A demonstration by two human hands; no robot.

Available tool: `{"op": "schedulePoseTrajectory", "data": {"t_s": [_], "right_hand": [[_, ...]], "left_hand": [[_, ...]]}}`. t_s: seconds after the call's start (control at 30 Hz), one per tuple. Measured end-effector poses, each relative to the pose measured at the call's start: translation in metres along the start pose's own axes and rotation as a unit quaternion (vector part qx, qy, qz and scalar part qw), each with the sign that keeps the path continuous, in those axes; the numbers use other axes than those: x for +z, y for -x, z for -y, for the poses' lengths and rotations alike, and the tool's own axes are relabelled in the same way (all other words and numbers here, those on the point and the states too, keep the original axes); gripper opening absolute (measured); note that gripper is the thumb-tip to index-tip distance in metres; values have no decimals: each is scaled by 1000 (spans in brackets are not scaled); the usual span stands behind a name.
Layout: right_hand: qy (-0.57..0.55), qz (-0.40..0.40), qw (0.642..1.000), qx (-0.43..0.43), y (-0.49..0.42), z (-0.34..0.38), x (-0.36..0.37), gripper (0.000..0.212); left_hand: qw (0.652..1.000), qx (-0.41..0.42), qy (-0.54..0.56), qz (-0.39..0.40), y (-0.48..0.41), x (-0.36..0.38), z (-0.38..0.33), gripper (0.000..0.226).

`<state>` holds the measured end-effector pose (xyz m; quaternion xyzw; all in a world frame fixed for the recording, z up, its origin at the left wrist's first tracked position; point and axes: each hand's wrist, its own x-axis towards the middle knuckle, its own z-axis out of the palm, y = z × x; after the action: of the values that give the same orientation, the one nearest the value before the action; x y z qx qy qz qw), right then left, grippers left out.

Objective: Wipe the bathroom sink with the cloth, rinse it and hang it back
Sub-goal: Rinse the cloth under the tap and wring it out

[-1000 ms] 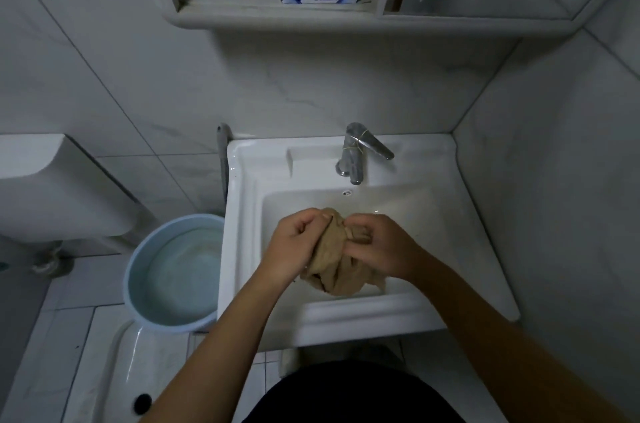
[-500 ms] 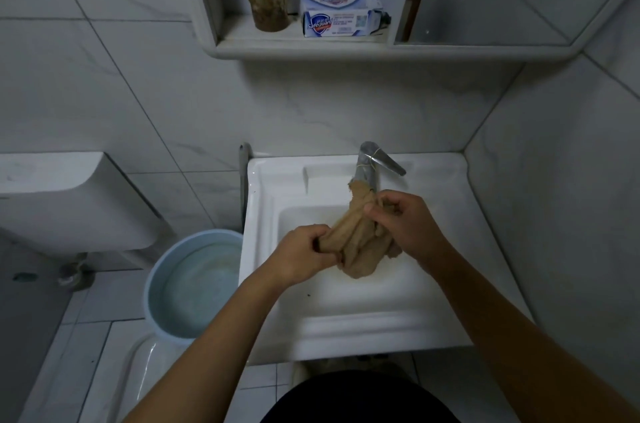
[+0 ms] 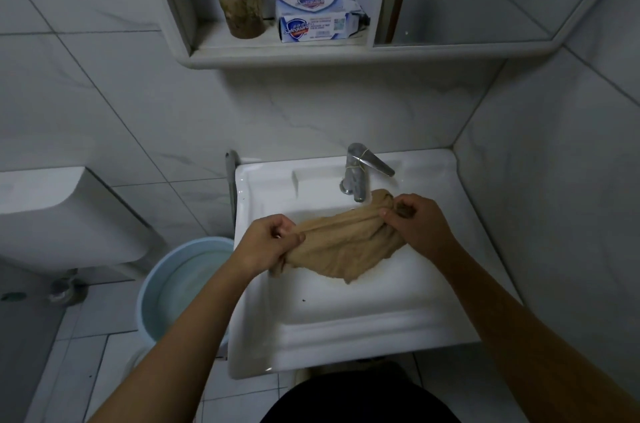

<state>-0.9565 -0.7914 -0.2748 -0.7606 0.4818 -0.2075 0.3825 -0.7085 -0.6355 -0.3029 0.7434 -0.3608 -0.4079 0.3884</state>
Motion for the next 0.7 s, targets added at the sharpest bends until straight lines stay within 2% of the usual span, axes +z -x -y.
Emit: {"op": "schedulePoseTrajectory", "data": {"t_s": [0.1, 0.2, 0.27, 0.43, 0.57, 0.7], "right_hand": [[17, -1, 1000, 4, 6, -10, 10, 32], [16, 12, 1000, 17, 12, -19, 16, 27], [17, 28, 999, 20, 14, -22, 19, 25], [-20, 99, 995, 17, 13, -19, 32, 7], [-50, 212, 976, -5, 21, -1, 54, 11], [-57, 326, 943, -25, 52, 19, 86, 19]], "left_hand": [[999, 10, -40, -30, 1, 10, 2, 14], [998, -3, 62, -33, 9, 23, -5, 18], [995, -5, 90, -33, 17, 32, -6, 16], [988, -51, 66, -131, 51, 42, 20, 6], [955, -126, 116, -241, 103, 47, 36, 5], [899, -191, 175, -354, 174, 65, 46, 13]]}}
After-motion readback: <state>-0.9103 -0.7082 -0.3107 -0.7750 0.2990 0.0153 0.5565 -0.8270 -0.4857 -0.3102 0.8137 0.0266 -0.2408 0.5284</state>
